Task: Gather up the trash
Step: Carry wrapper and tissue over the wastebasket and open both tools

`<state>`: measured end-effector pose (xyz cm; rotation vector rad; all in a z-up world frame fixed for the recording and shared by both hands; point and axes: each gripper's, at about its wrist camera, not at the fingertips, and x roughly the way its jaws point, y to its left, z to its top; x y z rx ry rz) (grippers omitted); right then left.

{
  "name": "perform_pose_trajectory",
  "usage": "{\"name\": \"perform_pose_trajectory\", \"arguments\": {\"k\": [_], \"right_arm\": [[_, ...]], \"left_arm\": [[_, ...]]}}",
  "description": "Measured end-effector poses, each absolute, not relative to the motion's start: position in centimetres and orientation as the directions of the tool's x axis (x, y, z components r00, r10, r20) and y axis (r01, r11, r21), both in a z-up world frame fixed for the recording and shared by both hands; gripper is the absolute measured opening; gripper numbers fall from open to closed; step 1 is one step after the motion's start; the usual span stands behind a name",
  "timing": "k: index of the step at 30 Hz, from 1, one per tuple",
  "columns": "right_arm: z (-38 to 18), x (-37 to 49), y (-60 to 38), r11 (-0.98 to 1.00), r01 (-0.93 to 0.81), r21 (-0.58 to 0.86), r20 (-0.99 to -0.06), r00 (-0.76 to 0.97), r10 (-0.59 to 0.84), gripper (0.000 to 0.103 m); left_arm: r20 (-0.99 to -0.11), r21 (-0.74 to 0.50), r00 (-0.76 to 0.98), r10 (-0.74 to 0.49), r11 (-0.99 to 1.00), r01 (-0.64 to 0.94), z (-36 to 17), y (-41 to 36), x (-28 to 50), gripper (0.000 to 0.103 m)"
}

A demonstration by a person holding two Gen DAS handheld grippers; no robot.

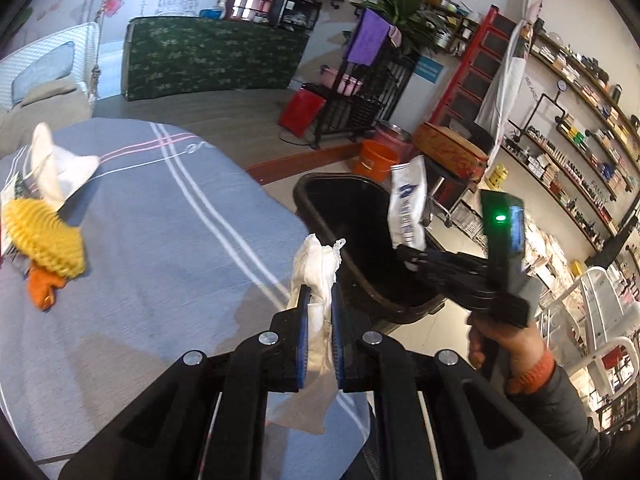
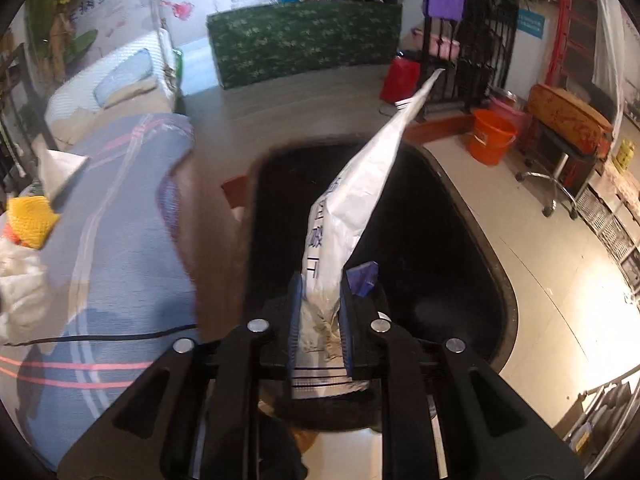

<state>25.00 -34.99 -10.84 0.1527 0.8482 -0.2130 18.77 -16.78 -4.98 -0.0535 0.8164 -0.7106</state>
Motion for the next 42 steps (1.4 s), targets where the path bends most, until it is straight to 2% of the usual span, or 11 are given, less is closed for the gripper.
{"name": "perform_pose_trajectory", "arguments": {"k": [1, 2, 3, 4, 17, 20, 28, 40, 42], "right_arm": [[-11.2, 25.2, -35.3, 0.965, 0.258, 0.045, -0.759, 0.637, -0.135, 0.032], [-11.6, 25.3, -35.6, 0.962, 0.268, 0.045, -0.761, 0.634, -0.141, 0.051], [-11.8, 25.2, -35.9, 0.959, 0.280, 0.050, -0.757, 0.637, -0.146, 0.064], [-12.0, 25.1, -36.1, 0.957, 0.287, 0.052, -0.753, 0.640, -0.151, 0.068], [-12.3, 22.4, -35.7, 0.939, 0.317, 0.135, -0.724, 0.679, -0.125, 0.068], [-11.8, 21.2, -35.2, 0.940, 0.315, 0.132, -0.708, 0.694, -0.133, 0.075], [-10.4, 17.0, -34.6, 0.932, 0.332, 0.143, -0.665, 0.730, -0.158, 0.078], [-10.3, 12.7, -35.2, 0.911, 0.372, 0.177, -0.657, 0.734, -0.172, 0.078], [-10.4, 12.5, -35.2, 0.911, 0.373, 0.178, -0.660, 0.732, -0.170, 0.078]], "left_arm": [[-0.650, -0.303, 0.467, -0.599, 0.768, 0.564, -5.0, -17.2, 18.8, 0.010], [-0.653, -0.300, 0.462, -0.600, 0.766, 0.569, -5.1, -17.6, 18.8, 0.010], [-0.658, -0.300, 0.456, -0.599, 0.764, 0.571, -5.1, -17.9, 19.0, 0.010], [-0.663, -0.300, 0.449, -0.599, 0.762, 0.573, -5.3, -18.4, 19.1, 0.010], [-0.693, -0.240, 0.419, -0.586, 0.737, 0.632, -6.3, -22.1, 19.8, 0.010], [-0.705, -0.243, 0.391, -0.592, 0.719, 0.652, -6.3, -23.6, 20.8, 0.010], [-0.730, -0.245, 0.324, -0.602, 0.673, 0.698, -6.4, -29.3, 23.7, 0.010], [-0.808, -0.179, 0.267, -0.525, 0.651, 0.737, -9.5, -35.7, 24.2, 0.010], [-0.814, -0.163, 0.271, -0.514, 0.650, 0.742, -9.8, -36.4, 24.1, 0.014]]}}
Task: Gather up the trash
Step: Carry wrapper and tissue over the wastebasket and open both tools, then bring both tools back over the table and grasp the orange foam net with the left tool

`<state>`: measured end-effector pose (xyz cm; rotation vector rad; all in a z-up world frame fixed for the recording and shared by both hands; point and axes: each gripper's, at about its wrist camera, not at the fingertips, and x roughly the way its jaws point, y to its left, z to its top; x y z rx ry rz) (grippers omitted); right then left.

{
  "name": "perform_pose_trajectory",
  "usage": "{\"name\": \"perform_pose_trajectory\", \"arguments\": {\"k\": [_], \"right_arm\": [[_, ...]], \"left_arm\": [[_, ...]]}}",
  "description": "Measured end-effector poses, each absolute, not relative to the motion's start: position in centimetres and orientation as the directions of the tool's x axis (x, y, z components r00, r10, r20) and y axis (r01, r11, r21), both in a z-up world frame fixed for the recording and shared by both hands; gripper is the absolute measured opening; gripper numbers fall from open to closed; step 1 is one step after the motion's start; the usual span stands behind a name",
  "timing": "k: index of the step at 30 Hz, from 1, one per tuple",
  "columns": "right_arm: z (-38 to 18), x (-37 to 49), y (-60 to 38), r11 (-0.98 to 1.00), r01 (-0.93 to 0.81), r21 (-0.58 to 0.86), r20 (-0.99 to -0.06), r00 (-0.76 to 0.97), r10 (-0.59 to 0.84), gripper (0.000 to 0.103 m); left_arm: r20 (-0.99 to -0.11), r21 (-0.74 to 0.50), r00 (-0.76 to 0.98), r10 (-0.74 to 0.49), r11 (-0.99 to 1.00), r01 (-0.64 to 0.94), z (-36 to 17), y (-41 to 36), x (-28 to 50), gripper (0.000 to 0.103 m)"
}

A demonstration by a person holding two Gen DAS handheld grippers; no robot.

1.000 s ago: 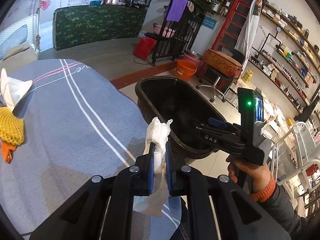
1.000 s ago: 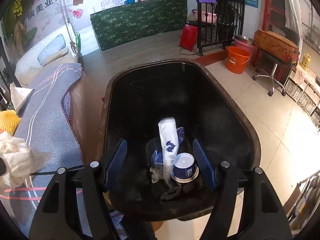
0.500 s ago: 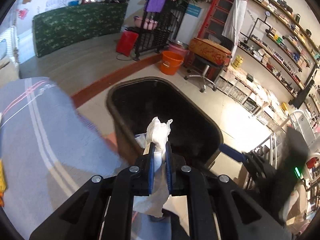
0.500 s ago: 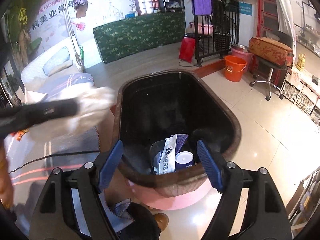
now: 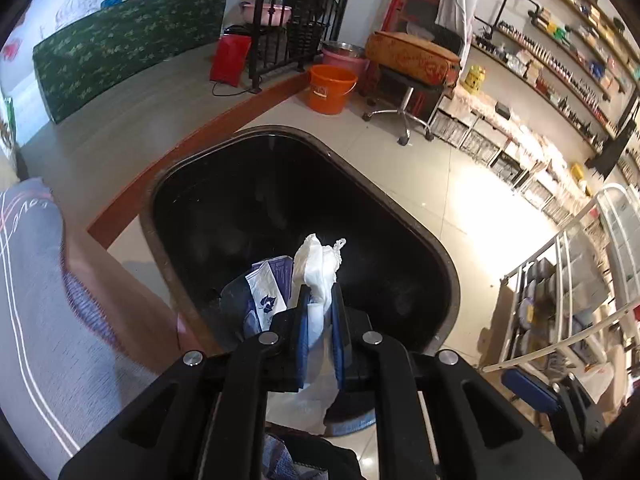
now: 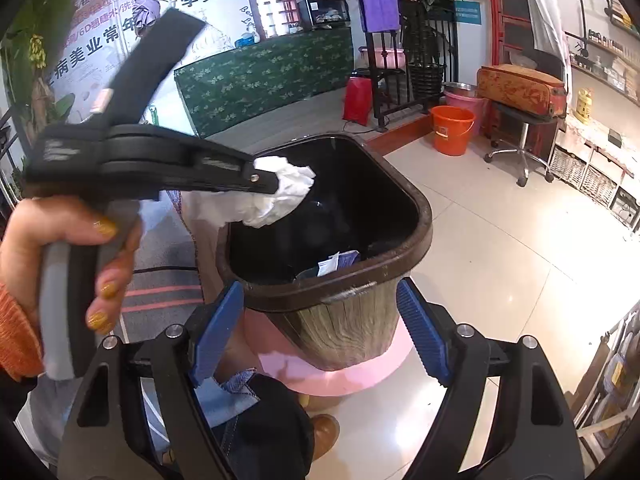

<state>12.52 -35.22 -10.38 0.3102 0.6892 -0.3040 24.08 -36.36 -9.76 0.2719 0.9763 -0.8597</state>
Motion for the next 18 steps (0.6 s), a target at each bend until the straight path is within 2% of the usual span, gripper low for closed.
{"name": "perform_pose_trajectory", "arguments": {"k": [1, 3, 5, 9, 18], "right_arm": [[-10.4, 12.3, -35.3, 0.910, 0.373, 0.178, -0.662, 0.730, -0.170, 0.078], [-10.5, 12.3, -35.4, 0.909, 0.374, 0.185, -0.663, 0.730, -0.166, 0.078], [-10.7, 12.0, -35.3, 0.909, 0.370, 0.190, -0.662, 0.733, -0.160, 0.078], [-11.1, 12.0, -35.0, 0.913, 0.363, 0.187, -0.666, 0.730, -0.154, 0.078], [-10.8, 12.0, -34.8, 0.918, 0.354, 0.180, -0.660, 0.735, -0.154, 0.079]], "left_arm": [[-0.817, -0.164, 0.268, -0.510, 0.652, 0.741, -9.9, -36.6, 24.1, 0.018], [-0.820, -0.171, 0.261, -0.510, 0.652, 0.739, -10.0, -37.0, 24.2, 0.053], [-0.801, -0.175, 0.276, -0.531, 0.650, 0.740, -9.6, -37.0, 23.9, 0.069], [-0.794, -0.159, 0.285, -0.538, 0.635, 0.756, -9.4, -37.4, 23.4, 0.076], [-0.770, -0.141, 0.330, -0.546, 0.650, 0.746, -8.3, -36.2, 23.2, 0.080]]}}
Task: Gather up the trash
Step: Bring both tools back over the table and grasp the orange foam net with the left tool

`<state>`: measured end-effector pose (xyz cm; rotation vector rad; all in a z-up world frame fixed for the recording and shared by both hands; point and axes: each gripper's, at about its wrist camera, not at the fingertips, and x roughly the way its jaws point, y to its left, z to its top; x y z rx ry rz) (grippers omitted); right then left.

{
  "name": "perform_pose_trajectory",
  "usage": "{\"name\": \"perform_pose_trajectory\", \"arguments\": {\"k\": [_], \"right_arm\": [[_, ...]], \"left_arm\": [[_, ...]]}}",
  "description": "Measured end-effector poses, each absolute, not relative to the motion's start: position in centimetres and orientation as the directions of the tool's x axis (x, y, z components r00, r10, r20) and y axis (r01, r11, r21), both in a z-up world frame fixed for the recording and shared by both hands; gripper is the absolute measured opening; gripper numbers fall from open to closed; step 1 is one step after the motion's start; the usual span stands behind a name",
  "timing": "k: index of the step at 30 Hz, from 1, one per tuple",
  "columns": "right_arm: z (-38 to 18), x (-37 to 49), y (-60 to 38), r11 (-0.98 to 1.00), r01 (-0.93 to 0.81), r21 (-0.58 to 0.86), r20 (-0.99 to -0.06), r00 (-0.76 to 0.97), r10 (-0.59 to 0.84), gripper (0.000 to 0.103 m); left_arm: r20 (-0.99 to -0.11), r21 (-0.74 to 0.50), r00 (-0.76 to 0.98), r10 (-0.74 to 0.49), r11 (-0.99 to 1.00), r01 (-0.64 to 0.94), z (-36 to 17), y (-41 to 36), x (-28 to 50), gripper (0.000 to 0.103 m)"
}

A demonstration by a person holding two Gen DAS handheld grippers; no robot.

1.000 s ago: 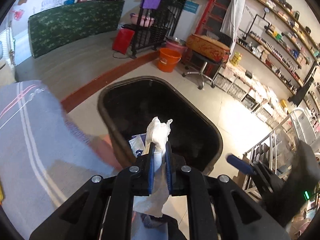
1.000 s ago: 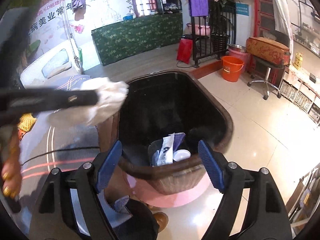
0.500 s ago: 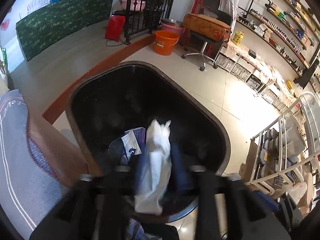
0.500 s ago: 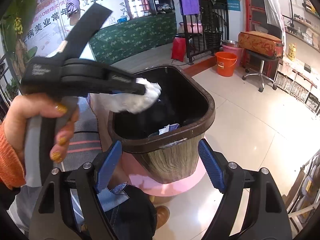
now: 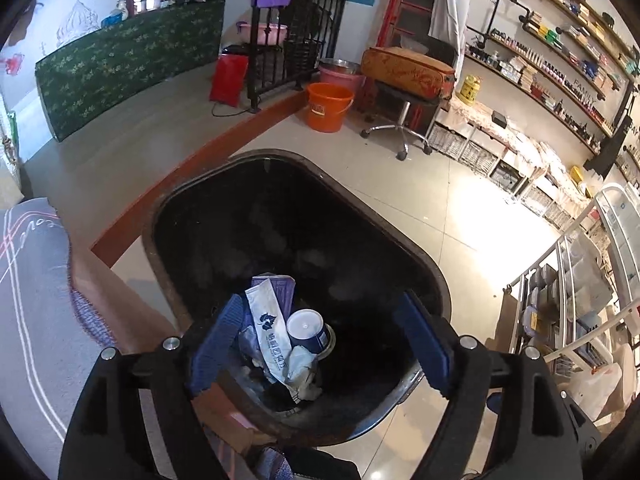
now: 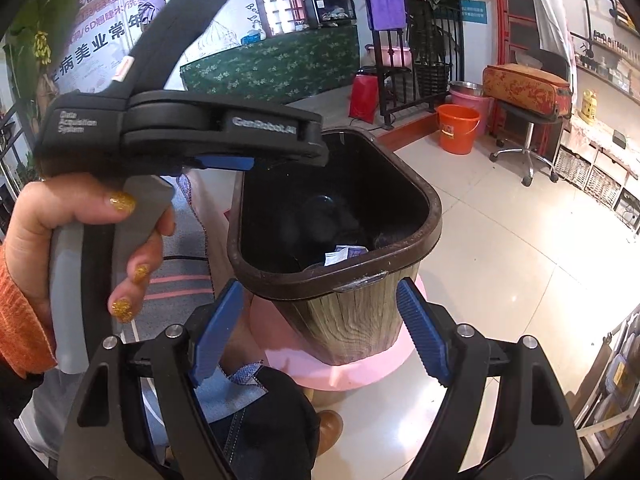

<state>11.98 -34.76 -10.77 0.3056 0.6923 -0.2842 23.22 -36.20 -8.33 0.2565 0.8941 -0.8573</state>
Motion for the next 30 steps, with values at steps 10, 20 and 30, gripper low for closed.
{"name": "perform_pose_trajectory", "arguments": {"k": [10, 20, 30], "right_arm": [[-9.6, 13.2, -33.2, 0.932, 0.319, 0.170, -0.640, 0.755, -0.141, 0.085], [-7.9, 16.1, -28.5, 0.968, 0.194, 0.161, -0.623, 0.781, -0.053, 0.088], [-6.9, 18.3, -21.8, 0.985, 0.018, 0.173, -0.623, 0.776, 0.095, 0.088]], "left_arm": [[-0.715, -0.118, 0.441, -0.542, 0.715, 0.689, -5.6, -30.1, 23.5, 0.085], [-0.713, -0.057, 0.568, -0.411, 0.842, 0.537, -4.4, -19.1, 23.6, 0.087], [-0.708, -0.059, 0.660, -0.252, 0.952, 0.299, -4.5, -5.0, 23.4, 0.087]]}}
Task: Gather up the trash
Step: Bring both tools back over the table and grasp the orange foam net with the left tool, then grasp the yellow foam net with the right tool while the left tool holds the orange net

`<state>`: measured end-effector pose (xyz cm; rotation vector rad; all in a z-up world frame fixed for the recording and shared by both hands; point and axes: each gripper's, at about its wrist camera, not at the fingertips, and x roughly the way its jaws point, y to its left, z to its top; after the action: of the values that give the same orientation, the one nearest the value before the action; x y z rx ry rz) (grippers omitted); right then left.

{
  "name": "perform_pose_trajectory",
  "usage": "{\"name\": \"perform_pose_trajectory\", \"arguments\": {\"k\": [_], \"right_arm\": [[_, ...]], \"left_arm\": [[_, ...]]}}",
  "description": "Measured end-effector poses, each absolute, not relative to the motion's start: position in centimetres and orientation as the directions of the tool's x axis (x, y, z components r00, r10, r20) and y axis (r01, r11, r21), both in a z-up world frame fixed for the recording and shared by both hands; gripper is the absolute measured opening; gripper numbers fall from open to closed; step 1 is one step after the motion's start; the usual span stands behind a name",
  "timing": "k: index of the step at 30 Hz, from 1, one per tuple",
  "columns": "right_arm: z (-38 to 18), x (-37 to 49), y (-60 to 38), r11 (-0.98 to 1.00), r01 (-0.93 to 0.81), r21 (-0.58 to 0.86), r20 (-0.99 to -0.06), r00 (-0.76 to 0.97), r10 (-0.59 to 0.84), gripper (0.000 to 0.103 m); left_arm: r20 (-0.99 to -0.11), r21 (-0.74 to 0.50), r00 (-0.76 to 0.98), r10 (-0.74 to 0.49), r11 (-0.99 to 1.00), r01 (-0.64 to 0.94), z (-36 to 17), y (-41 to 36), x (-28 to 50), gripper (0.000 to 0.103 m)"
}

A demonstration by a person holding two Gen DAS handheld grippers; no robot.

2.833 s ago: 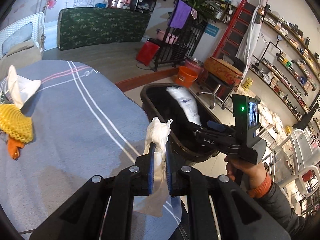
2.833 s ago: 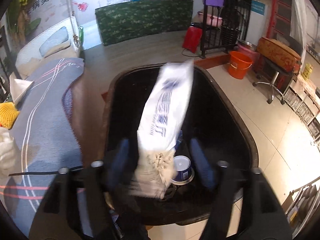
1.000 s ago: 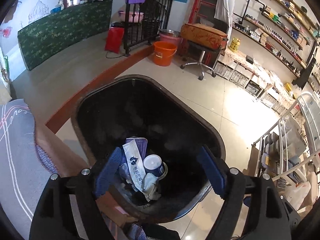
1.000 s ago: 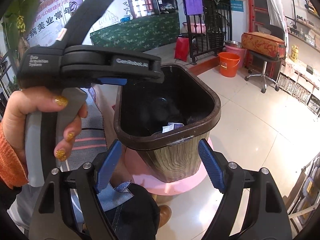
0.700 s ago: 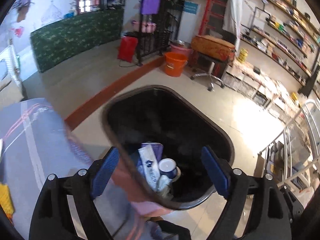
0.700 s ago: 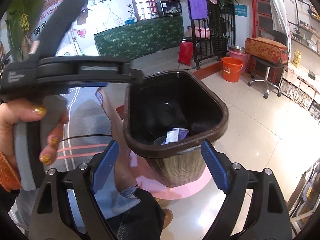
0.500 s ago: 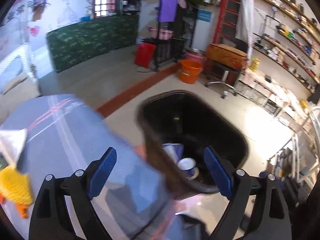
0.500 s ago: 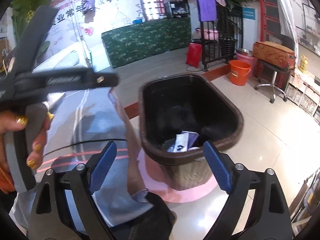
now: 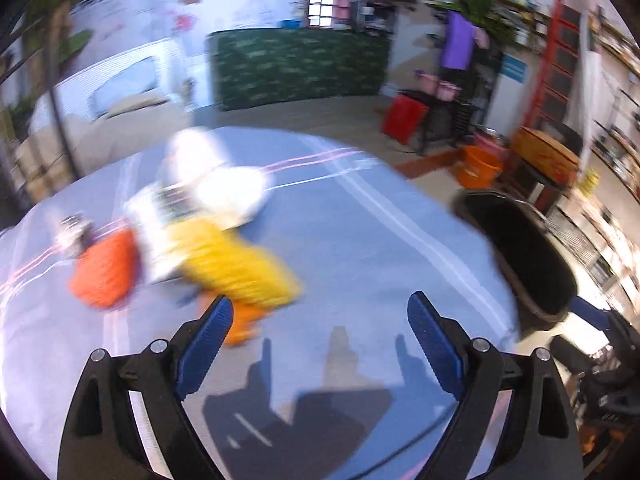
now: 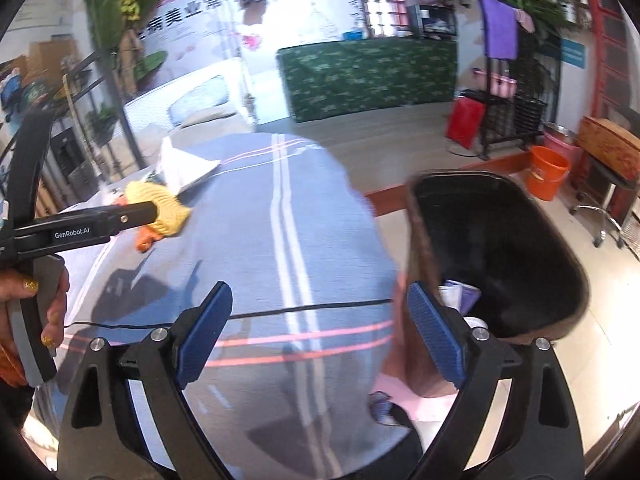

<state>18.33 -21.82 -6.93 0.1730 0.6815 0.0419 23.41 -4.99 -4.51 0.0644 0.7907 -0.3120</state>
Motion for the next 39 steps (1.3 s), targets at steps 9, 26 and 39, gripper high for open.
{"name": "perform_pose_trajectory", "arguments": {"k": [9, 26, 39], "right_arm": [[-6.2, 19.7, -17.2, 0.979, -0.082, 0.184, -0.629, 0.756, 0.182, 0.088], [-5.4, 20.6, -12.3, 0.980, -0.156, 0.123, -0.658, 0.727, 0.198, 0.088], [-5.0, 26.5, -8.0, 0.953, -0.257, 0.163, -0.678, 0.672, 0.297, 0.088]], "left_arm": [[-0.719, -0.021, 0.692, -0.060, 0.998, 0.064, -5.4, 7.0, 25.3, 0.085], [-0.786, -0.041, 0.616, -0.056, 0.998, 0.039, -8.8, 10.3, 33.0, 0.049], [-0.709, -0.109, 0.696, -0.113, 0.993, 0.049, -6.5, 10.6, 26.8, 0.026]]}}
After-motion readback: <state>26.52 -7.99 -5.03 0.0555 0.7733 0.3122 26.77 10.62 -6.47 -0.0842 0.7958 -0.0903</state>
